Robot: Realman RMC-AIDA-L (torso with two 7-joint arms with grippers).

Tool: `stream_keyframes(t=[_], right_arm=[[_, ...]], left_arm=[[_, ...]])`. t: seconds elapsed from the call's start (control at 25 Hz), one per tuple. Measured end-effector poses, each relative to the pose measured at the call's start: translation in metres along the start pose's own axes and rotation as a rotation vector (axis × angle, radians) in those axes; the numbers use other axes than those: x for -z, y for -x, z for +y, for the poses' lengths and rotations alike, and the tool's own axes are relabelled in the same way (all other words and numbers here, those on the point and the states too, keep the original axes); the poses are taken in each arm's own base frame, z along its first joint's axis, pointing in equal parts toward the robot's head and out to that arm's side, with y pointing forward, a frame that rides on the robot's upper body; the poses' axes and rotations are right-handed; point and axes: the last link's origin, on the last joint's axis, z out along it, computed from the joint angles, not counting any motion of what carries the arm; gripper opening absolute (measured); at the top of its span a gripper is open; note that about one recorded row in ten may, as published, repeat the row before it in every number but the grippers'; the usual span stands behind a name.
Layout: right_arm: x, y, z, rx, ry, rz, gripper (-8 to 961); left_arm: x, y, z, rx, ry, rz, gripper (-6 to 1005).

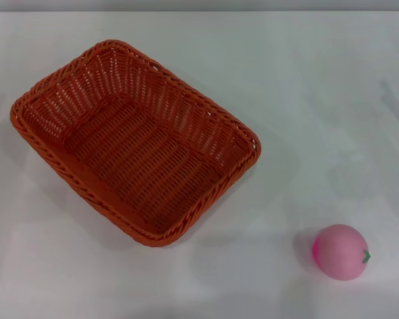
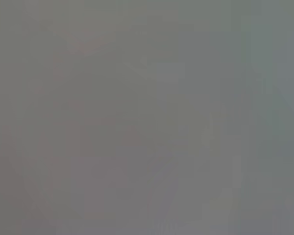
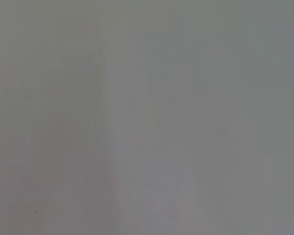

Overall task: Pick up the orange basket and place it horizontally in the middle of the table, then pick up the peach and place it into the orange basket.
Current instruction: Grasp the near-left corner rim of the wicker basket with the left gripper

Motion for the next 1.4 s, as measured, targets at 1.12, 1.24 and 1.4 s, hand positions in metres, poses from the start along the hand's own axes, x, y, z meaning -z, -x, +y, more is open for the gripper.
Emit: stream_keyframes(t=[1.12,1.24,1.4], right_arm=[[-0.005,0.005,-0.002,0.017,0.009,-0.014,872],[-0.007,0.006,-0.002,0.022,0.01,-0.019,872],[-0.006,0.007,-0.004,0.023,0.003,-0.023,872]], left_arm=[[-0.029,-0.039,0.0,0.138,0.252,-0.258,862],[-0.039,-0.057,0.002,0.124,0.297,-0.376,862],[-0.055,-0.082,0.011,0.105,0.378,-0.547,862]])
